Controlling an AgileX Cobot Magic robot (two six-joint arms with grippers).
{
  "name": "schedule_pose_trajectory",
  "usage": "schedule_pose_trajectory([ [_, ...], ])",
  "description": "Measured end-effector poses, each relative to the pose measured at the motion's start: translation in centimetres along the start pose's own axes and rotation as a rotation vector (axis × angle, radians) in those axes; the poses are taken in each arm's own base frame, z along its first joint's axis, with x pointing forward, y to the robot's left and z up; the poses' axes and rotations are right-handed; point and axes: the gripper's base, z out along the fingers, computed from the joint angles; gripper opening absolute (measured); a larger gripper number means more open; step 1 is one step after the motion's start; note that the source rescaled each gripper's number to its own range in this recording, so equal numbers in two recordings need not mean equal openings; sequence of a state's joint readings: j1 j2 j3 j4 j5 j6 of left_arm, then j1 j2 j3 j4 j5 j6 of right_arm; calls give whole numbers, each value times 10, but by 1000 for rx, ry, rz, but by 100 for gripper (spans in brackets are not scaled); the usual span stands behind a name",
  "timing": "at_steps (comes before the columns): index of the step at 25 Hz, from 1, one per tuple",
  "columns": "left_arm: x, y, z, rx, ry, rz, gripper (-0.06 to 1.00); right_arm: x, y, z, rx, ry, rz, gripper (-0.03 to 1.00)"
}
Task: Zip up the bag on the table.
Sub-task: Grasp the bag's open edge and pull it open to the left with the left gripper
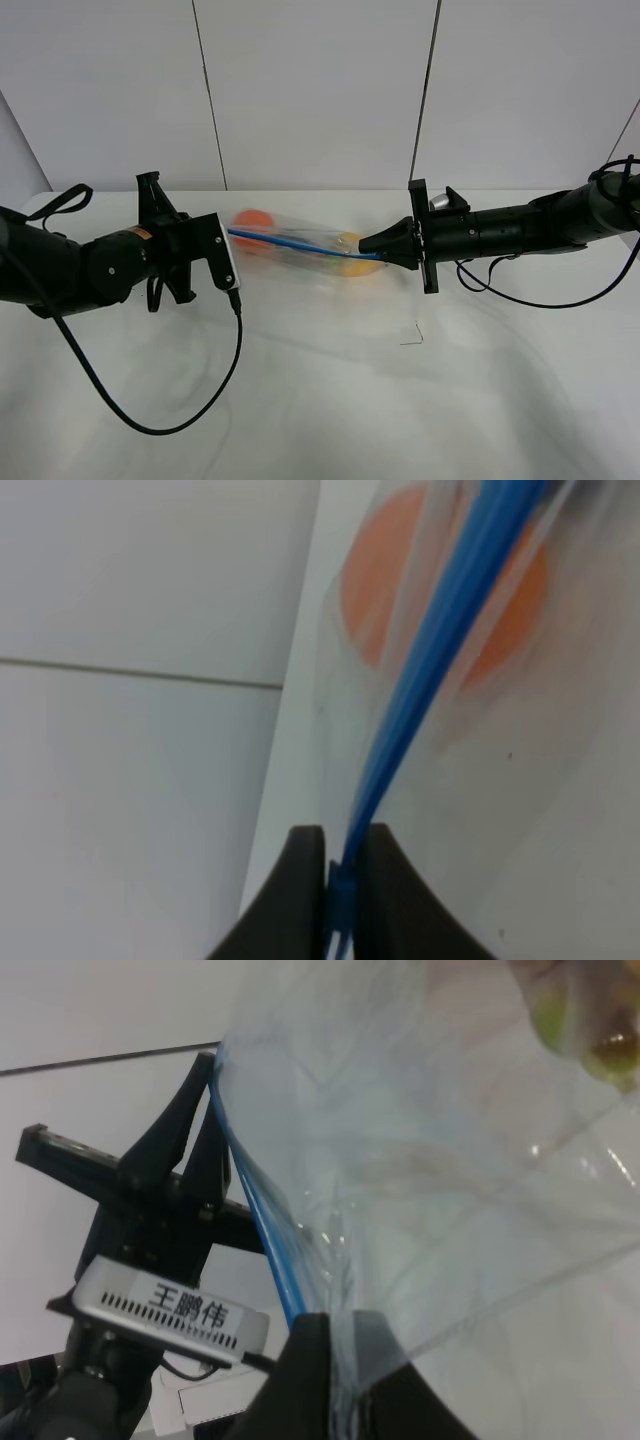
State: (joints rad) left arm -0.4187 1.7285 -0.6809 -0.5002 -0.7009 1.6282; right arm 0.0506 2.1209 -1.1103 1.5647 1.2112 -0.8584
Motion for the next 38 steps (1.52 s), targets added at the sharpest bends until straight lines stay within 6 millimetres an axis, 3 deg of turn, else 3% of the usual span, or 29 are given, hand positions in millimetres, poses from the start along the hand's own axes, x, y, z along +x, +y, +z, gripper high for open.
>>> schedule_pose_trajectory([
  [8, 18, 5, 4, -10, 58, -23, 0, 0, 0, 0, -1, -1, 0, 0],
  [31, 29, 8, 5, -22, 87, -35, 0, 0, 0, 0, -4, -4, 2, 0],
  [38, 29, 8, 5, -27, 82, -137, 4, 0, 0, 0, -4, -4, 2, 0],
])
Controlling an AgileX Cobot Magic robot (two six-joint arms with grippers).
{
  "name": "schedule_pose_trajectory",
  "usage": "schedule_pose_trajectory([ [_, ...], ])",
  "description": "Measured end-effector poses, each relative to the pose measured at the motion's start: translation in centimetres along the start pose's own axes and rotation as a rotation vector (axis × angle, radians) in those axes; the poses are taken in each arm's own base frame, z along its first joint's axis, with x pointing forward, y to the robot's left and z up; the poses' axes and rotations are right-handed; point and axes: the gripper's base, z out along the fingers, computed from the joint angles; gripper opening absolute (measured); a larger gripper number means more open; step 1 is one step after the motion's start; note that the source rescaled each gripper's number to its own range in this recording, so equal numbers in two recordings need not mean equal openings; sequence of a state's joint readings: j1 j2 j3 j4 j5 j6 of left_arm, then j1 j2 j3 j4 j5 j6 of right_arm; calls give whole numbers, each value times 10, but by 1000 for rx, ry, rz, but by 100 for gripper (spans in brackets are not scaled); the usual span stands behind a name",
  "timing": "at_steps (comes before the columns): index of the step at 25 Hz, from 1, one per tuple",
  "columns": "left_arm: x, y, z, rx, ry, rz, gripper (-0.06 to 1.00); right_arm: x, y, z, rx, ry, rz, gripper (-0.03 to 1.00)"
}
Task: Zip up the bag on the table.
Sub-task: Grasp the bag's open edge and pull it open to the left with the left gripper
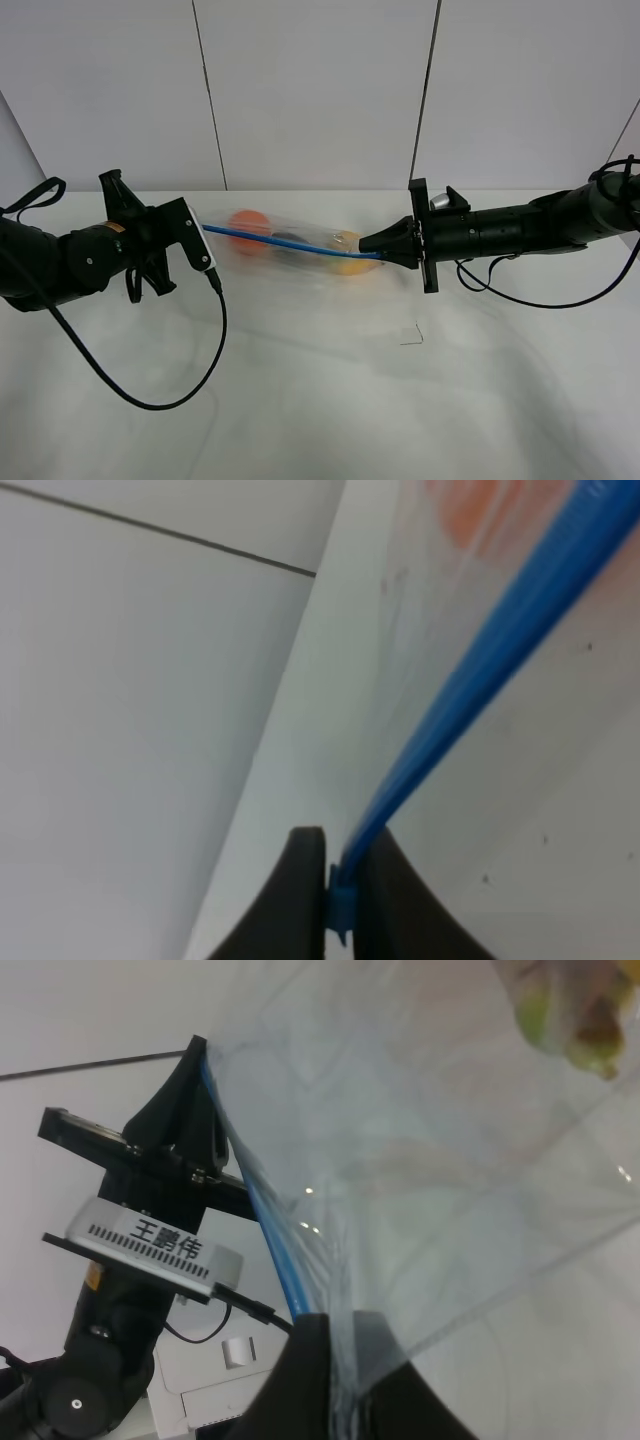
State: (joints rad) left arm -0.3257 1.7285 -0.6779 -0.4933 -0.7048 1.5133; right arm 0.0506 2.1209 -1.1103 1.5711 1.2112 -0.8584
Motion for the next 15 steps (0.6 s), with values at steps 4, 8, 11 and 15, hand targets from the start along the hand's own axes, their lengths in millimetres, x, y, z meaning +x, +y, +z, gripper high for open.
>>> schedule_pose_trajectory([
  [4, 1, 2, 0, -17, -6, -68, 40, 0, 0, -1, 3, 1, -1, 0],
  [8, 5, 4, 2, -22, 1, -144, 79, 0, -1, -1, 2, 0, -1, 0],
  [11, 15, 9, 4, -36, 33, -176, 86, 0, -1, -1, 3, 0, -1, 0],
  [15, 35, 16, 6, -68, 107, -354, 87, 0, -1, -1, 3, 0, -1, 0],
])
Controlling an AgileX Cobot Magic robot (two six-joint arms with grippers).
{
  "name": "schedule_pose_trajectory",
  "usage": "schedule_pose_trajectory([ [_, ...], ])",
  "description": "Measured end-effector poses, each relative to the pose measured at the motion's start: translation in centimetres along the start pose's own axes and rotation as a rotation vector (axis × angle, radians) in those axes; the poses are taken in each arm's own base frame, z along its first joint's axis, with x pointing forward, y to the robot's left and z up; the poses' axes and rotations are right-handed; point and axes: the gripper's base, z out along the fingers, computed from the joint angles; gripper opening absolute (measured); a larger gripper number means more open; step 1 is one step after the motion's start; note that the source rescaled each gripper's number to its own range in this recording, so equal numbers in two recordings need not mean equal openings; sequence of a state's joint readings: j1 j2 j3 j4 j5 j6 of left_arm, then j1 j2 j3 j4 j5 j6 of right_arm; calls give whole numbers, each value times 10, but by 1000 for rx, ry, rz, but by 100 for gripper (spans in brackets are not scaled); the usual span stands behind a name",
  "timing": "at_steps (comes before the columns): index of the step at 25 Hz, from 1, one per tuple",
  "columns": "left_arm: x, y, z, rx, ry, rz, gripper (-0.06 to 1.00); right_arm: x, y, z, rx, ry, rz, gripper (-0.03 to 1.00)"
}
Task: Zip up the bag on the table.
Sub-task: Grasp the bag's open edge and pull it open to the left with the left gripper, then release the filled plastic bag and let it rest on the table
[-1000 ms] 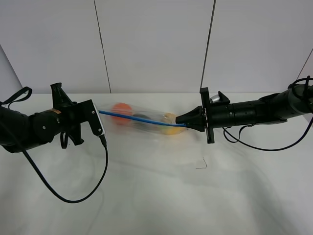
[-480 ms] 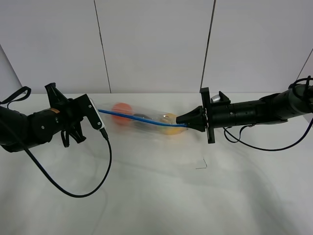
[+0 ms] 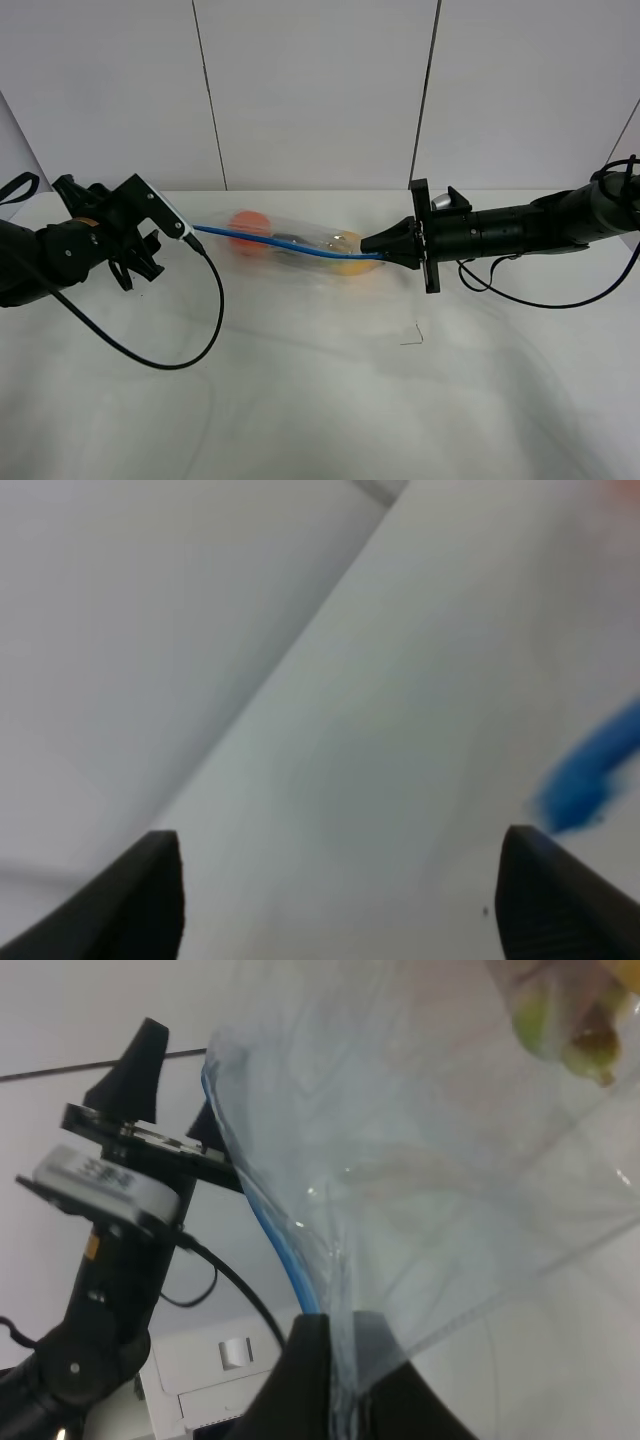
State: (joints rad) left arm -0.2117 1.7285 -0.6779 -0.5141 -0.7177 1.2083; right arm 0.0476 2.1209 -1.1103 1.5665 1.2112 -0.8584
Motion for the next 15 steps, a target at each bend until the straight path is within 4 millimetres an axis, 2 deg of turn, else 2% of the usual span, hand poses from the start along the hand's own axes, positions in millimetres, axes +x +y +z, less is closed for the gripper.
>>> schedule_pose_trajectory([
  [8, 51, 28, 13, 52, 246, -493, 85, 0, 0, 0, 0, 1, 0, 0],
  [13, 62, 53, 26, 200, 396, -738, 85, 0, 0, 0, 0, 1, 0, 0],
  [15, 62, 62, 26, 337, 472, -793, 84, 0, 0, 0, 0, 1, 0, 0],
])
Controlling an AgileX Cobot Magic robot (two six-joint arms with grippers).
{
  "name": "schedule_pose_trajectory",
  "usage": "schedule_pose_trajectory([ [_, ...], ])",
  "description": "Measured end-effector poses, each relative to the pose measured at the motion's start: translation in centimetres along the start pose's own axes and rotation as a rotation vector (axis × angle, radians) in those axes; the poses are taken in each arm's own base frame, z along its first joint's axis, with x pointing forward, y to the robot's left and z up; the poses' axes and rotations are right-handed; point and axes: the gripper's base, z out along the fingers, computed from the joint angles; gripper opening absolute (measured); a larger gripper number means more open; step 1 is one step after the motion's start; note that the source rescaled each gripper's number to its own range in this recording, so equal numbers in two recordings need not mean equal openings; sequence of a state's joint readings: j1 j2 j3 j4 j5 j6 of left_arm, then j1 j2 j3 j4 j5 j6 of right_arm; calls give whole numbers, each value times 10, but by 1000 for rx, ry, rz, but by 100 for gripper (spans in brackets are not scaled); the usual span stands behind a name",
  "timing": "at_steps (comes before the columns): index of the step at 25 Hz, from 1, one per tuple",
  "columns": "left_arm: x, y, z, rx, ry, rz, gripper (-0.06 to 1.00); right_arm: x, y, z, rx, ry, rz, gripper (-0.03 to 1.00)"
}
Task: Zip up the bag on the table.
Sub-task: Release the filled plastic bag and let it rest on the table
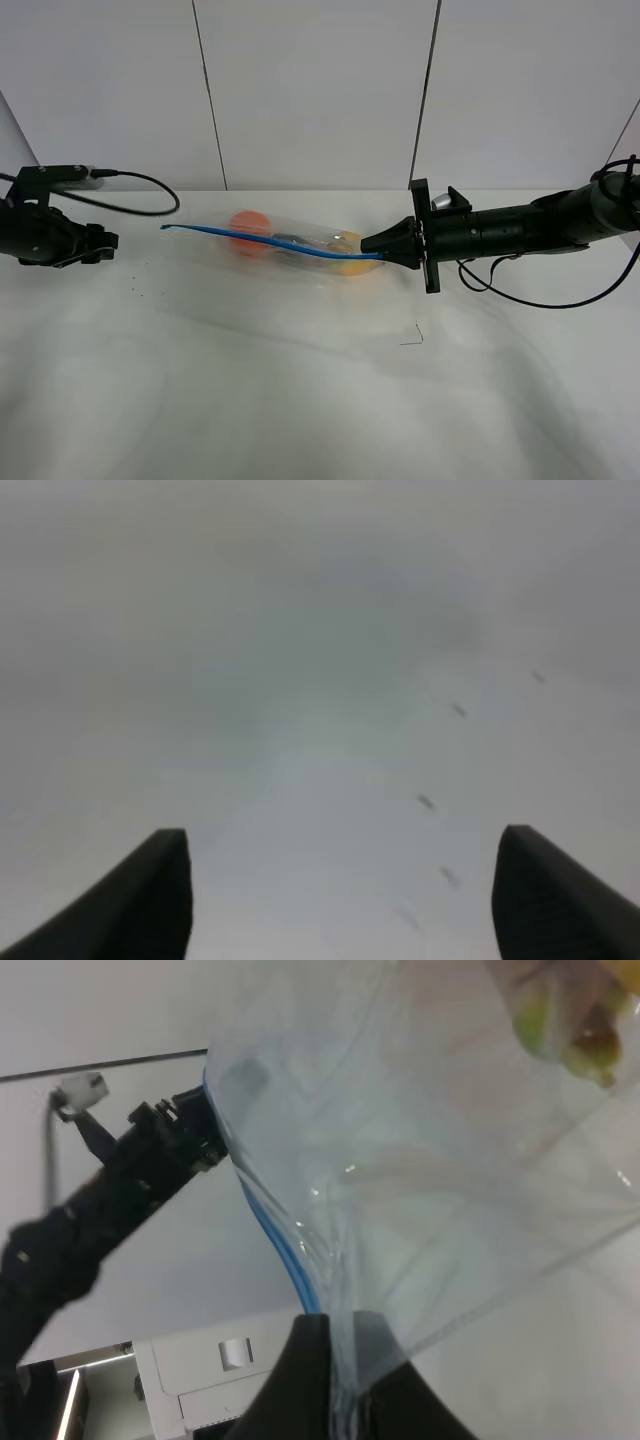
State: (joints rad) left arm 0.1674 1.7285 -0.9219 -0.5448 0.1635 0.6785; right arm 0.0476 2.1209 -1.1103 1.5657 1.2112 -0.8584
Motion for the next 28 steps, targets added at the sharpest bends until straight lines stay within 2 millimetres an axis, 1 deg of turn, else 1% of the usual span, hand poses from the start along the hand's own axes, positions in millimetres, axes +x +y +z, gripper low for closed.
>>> schedule_pose_trajectory([
  [1, -5, 2, -3, 48, 42, -8, 84, 0, 0, 0, 0, 0, 0, 0],
  [4, -12, -6, -15, 224, 208, 7, 83, 0, 0, 0, 0, 0, 0, 0],
  [6, -18, -8, -22, 266, 265, 2, 83, 0, 0, 0, 0, 0, 0, 0],
  [9, -24, -4, -27, 234, 318, -41, 83, 0, 0, 0, 0, 0, 0, 0],
  [12, -22, -2, -30, 189, 386, -40, 86, 0, 0, 0, 0, 0, 0, 0],
  [16, -17, -13, -33, 134, 485, -8, 97, 0, 0, 0, 0, 0, 0, 0],
  [18, -17, -20, -34, 103, 501, -3, 99, 0, 0, 0, 0, 0, 0, 0],
  [21, -17, -27, -36, 70, 518, -12, 100, 0, 0, 0, 0, 0, 0, 0],
  [24, -18, -28, -38, 59, 543, -23, 100, 0, 0, 0, 1, 2, -1, 0],
  [26, -17, -28, -41, 59, 589, -25, 100, 0, 0, 0, 3, 3, -2, 0],
  [28, -11, -28, -47, 68, 675, -26, 100, 0, 0, 0, 4, 5, -2, 0],
])
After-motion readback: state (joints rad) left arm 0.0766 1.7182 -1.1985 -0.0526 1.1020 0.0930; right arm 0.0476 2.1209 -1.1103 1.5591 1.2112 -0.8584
